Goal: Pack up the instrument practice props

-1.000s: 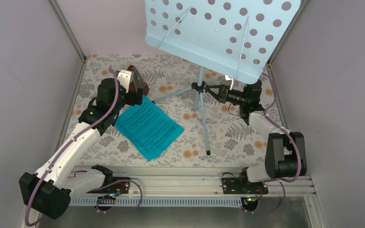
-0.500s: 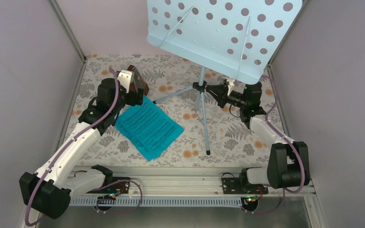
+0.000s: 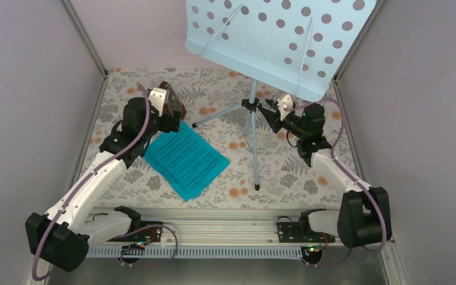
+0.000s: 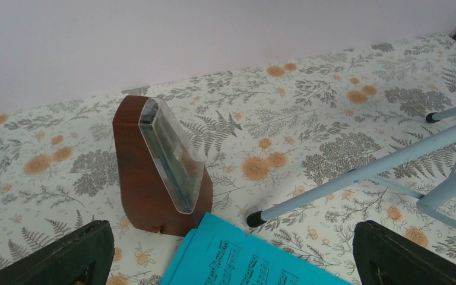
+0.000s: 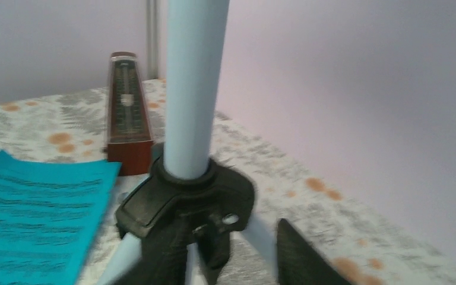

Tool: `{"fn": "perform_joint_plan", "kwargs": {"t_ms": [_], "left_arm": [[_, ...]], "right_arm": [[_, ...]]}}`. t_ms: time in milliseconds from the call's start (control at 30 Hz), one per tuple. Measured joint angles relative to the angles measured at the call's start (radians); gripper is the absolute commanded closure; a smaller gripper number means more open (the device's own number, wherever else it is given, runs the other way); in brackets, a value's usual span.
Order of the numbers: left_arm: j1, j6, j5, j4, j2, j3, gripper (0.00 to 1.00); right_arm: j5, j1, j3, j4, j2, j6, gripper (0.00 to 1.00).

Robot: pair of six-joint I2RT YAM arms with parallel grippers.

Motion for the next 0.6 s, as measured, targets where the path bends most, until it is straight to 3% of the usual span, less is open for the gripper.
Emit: {"fn": "perform_joint_plan", "kwargs": {"t_ms": [67, 167, 267, 600], "left_arm": [[0.000, 0.000, 0.000, 0.000, 0.000, 0.000, 0.00], [0.000, 0.000, 0.000, 0.000, 0.001, 0.000, 0.00], [0.000, 0.000, -0.001, 0.000, 0.004, 0.000, 0.00], [0.000, 0.000, -0.025, 0.000, 0.008, 0.000, 0.00]], "right_arm": [[0.028, -0.001, 0.000, -0.010, -0.040, 0.041, 0.52], [0.054, -0.003, 0.001, -0.024, -0.126, 0.126, 0.31], [0.085, -0.007, 0.001, -0.040, -0.208, 0.231, 0.20], [0.174, -0.007, -0.076, -0.148, -0.340, 0.636, 0.17]]}}
